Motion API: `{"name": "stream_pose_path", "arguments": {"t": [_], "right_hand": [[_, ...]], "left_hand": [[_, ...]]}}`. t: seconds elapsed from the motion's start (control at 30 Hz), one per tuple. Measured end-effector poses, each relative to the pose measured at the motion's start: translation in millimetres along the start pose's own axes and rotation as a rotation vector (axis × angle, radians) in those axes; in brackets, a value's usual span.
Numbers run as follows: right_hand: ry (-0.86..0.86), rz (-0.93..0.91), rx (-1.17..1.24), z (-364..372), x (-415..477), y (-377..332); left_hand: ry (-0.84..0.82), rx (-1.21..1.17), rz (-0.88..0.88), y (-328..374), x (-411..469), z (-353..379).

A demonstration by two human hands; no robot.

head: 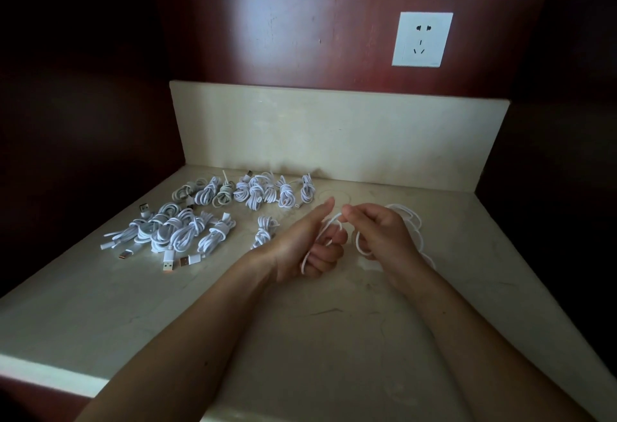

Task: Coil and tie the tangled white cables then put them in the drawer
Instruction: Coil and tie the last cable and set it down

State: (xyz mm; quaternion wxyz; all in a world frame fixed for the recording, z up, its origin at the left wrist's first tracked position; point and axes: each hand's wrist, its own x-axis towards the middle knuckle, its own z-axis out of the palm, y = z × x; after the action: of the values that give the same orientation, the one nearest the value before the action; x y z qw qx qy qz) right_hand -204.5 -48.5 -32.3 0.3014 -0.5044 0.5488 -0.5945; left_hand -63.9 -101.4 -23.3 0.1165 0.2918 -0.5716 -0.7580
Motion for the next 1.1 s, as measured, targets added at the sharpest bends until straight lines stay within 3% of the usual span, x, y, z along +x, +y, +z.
{"name": "stream_pose_path", "arguments": {"t": [0.1,0.2,0.37,0.53,0.67,0.77,0.83,0.93,1.1], "right_hand": [[-0.023,0.027,0.027,2.5,0.3,1.2],[-0.025,0.034,0.071,3.3,0.2,-0.3],[-0.081,0.043,0.016,-1.7,-0.8,0.8],[-0.110,0.020,-0.155,1.4,-0.4,1.8],[-0.165,-0.160,-0.375,8.4,-2.6,7.9],[-0.193,-0.186,-0.669,7.2,-1.0,18.1],[-0.227,-0.198,-0.752,6.2,-1.3,19.0],[-0.248,-0.273,-0.721,7.0,-2.8,18.8],[-0.255,-0.367,-0.563,13.2,-6.8,13.9]], "left_hand": [[0.101,0.241,0.139,-3.1,-3.1,2.0],[0.216,0.275,0.260,-3.7,-2.3,5.0],[0.585,0.486,0.542,-10.4,6.0,1.1],[0.724,0.311,0.663,-10.7,10.7,-8.2],[0.589,-0.039,0.602,-4.6,11.4,-7.1],[0.420,-0.483,0.562,3.2,8.4,-5.7],[0.397,-0.662,0.549,7.0,5.9,-7.3],[0.460,-0.708,0.555,8.5,5.8,-12.7],[0.616,-0.563,0.543,6.4,7.4,-23.5]]}}
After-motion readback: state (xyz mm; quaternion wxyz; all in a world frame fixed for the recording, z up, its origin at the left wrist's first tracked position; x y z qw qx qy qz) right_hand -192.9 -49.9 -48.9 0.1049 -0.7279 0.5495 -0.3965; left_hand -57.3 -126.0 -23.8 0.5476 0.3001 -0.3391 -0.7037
